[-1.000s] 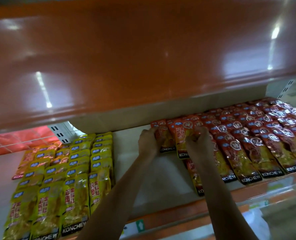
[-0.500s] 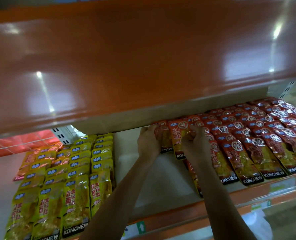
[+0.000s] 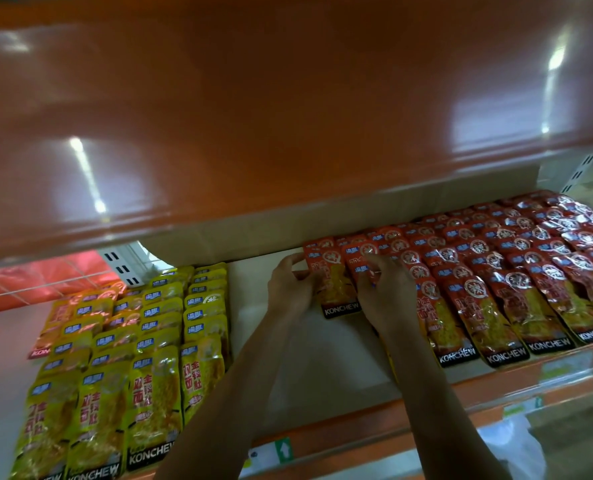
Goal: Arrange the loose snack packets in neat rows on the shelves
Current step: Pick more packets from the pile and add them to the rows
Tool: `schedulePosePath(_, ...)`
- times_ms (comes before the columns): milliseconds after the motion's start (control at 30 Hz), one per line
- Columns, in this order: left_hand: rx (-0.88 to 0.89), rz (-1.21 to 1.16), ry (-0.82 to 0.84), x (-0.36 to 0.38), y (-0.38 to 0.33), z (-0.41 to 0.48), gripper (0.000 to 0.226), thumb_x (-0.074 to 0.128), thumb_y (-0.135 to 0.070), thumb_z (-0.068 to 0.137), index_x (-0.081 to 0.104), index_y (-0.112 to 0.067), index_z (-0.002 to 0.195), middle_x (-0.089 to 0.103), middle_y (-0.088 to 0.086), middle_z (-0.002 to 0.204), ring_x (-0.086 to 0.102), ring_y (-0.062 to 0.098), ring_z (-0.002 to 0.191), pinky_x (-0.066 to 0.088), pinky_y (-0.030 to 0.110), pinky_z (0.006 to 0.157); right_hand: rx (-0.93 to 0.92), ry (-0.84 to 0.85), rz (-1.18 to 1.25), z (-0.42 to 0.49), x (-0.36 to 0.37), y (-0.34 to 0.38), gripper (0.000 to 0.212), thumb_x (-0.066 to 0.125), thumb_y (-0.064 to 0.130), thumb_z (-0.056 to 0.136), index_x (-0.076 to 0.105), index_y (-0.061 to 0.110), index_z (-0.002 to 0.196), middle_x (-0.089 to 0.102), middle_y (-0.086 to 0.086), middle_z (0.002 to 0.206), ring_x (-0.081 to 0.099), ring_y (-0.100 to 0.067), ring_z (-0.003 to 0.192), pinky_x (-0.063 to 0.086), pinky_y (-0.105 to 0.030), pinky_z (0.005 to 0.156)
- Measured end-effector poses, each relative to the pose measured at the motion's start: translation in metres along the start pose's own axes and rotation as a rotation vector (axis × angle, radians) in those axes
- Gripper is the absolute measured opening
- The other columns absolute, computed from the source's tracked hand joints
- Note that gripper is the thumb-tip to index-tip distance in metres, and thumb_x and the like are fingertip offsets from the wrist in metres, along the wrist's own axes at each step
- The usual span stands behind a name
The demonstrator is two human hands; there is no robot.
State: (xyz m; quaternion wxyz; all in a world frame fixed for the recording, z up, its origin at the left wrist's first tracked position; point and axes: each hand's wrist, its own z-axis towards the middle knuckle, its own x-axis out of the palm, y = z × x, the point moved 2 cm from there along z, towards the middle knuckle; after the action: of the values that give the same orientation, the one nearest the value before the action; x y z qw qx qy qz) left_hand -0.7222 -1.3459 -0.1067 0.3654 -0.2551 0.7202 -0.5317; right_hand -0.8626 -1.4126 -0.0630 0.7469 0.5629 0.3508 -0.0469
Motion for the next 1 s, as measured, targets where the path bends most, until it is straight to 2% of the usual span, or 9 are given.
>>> schedulePosePath(133,0.039,0.086,-0.017,0.001,0.003,-0.001,0.048,0.07,-0.025,0.084,0.055,-0.022,0.129,0.07,-0.002,0.098,0.068,0.013,0.089,0.057,0.037,0.084,-0.002,0.025,-0.026,-0.001,0.002,-0.003,0.033,0.053,0.014,0.093,0.058,0.01,0.126,0.061,-0.013,0.116,0.057,-0.027,0.104,0.046,-0.033,0.087)
schedulePosePath(333,0.084,0.195,-0.043,0.005,0.0,-0.005,0.049,0.071,-0.026,0.085,0.055,-0.02,0.13,0.063,-0.006,0.085,0.065,0.013,0.084,0.056,0.034,0.08,0.009,0.004,-0.031,0.0,0.005,-0.009,0.032,0.052,0.015,0.093,0.059,0.012,0.123,0.062,-0.01,0.115,0.057,-0.026,0.104,0.047,-0.033,0.088)
schedulePosePath(400,0.096,0.229,-0.044,0.007,-0.003,-0.006,0.048,0.071,-0.026,0.085,0.055,-0.02,0.13,0.064,-0.004,0.087,0.066,0.015,0.086,0.056,0.037,0.083,0.006,0.003,-0.027,0.0,0.006,-0.009,0.032,0.053,0.015,0.092,0.06,0.012,0.123,0.062,-0.01,0.115,0.057,-0.026,0.105,0.048,-0.035,0.089)
schedulePosePath(600,0.124,0.29,-0.053,0.011,-0.006,-0.008,0.05,0.07,-0.025,0.086,0.053,-0.019,0.132,0.068,0.002,0.094,0.065,0.016,0.086,0.055,0.033,0.083,-0.002,0.02,-0.046,-0.002,0.005,-0.009,0.032,0.052,0.014,0.093,0.06,0.011,0.124,0.061,-0.009,0.117,0.056,-0.026,0.108,0.047,-0.037,0.091)
schedulePosePath(800,0.141,0.432,-0.08,0.01,-0.006,-0.011,0.053,0.068,-0.038,0.086,0.052,-0.019,0.133,0.07,0.003,0.103,0.067,0.019,0.096,0.05,0.031,0.081,-0.013,0.023,-0.045,-0.004,0.005,-0.008,0.033,0.052,0.012,0.093,0.058,0.011,0.126,0.061,-0.009,0.12,0.055,-0.027,0.112,0.046,-0.039,0.095)
schedulePosePath(900,0.145,0.465,-0.09,0.008,-0.006,-0.014,0.054,0.067,-0.04,0.087,0.05,-0.019,0.133,0.071,0.003,0.105,0.067,0.02,0.097,0.049,0.03,0.079,-0.032,0.001,-0.068,-0.006,0.006,-0.007,0.033,0.054,0.011,0.092,0.06,0.011,0.124,0.062,-0.009,0.119,0.056,-0.026,0.112,0.047,-0.035,0.092)
schedulePosePath(1000,0.16,0.508,-0.119,0.004,-0.008,-0.018,0.053,0.063,-0.043,0.089,0.049,-0.018,0.134,0.071,0.002,0.105,0.066,0.02,0.1,0.047,0.03,0.08,-0.072,-0.032,-0.099,-0.009,0.008,-0.003,0.027,0.055,0.011,0.091,0.064,0.011,0.117,0.064,-0.009,0.113,0.058,-0.024,0.105,0.047,-0.032,0.084)
